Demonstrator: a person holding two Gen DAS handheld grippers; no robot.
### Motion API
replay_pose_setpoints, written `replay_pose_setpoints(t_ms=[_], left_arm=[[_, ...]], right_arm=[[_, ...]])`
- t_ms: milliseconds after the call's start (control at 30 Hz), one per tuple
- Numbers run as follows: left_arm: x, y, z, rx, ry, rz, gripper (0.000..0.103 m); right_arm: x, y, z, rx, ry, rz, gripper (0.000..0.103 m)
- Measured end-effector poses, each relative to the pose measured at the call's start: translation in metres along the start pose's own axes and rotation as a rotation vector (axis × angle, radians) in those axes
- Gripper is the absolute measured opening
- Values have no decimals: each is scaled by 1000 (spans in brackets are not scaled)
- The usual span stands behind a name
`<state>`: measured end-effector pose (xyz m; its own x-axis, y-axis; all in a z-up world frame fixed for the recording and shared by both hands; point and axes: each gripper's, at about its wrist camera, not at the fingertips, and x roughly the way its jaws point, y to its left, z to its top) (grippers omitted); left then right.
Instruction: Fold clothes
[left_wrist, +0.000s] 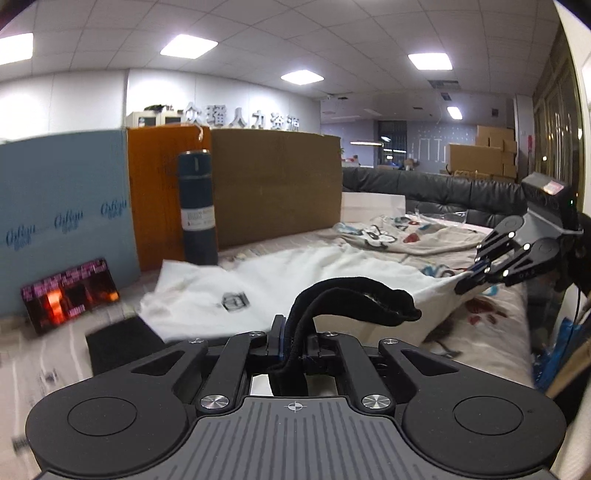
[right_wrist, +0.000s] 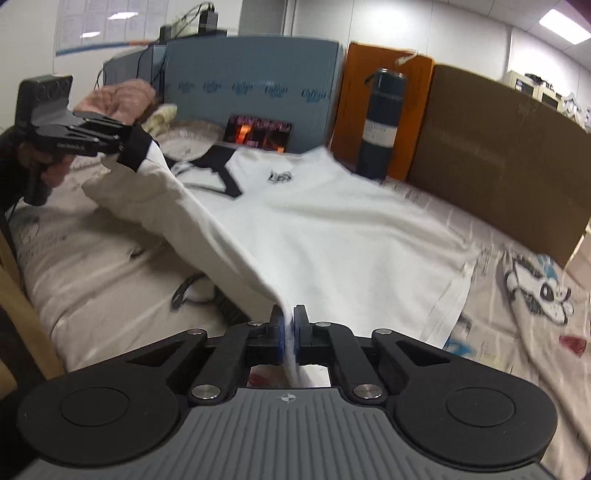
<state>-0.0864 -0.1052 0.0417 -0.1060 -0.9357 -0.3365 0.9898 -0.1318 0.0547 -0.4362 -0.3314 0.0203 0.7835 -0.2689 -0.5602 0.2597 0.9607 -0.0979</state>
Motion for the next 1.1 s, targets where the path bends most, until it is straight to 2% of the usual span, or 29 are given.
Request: replay_pose_setpoints(t_ms=[167, 300, 367, 467, 533, 667, 700, 800, 933, 967, 1067, 1100], left_arm=[[32, 22, 12, 57, 50, -20, 6], [52, 35, 5, 35, 109, -50, 8], [59, 42, -1, 15, 132, -46, 13], [63, 56, -5, -30, 148, -32, 16], [65, 65, -7, -62, 158, -21, 22], [66, 84, -10, -131, 168, 8, 33], [62, 89, -10, -155, 160, 25, 36], [46, 102, -6, -231, 120, 95, 36], [5, 97, -6, -360, 50, 140, 37], [-4, 91, -8, -382, 38, 130, 41], [-24, 71, -17, -419, 27, 77, 63], [-25, 64, -21, -415, 47, 72, 65]], right_arm=[[26, -27, 18, -14, 7, 6, 4], [46, -42, 18, 16, 24, 24, 5], [52, -47, 15, 39, 29, 27, 5], [55, -56, 10, 89, 28, 12, 16], [55, -63, 6, 125, 25, -9, 25], [47, -82, -4, 227, -2, -70, 36], [43, -86, -7, 258, -12, -96, 36], [26, -92, -18, 363, -69, -191, 41], [-6, -82, -33, 545, -203, -334, 64], [-13, -79, -37, 602, -239, -343, 67], [-29, -69, -52, 752, -312, -328, 71], [-31, -65, -55, 783, -316, -328, 73]])
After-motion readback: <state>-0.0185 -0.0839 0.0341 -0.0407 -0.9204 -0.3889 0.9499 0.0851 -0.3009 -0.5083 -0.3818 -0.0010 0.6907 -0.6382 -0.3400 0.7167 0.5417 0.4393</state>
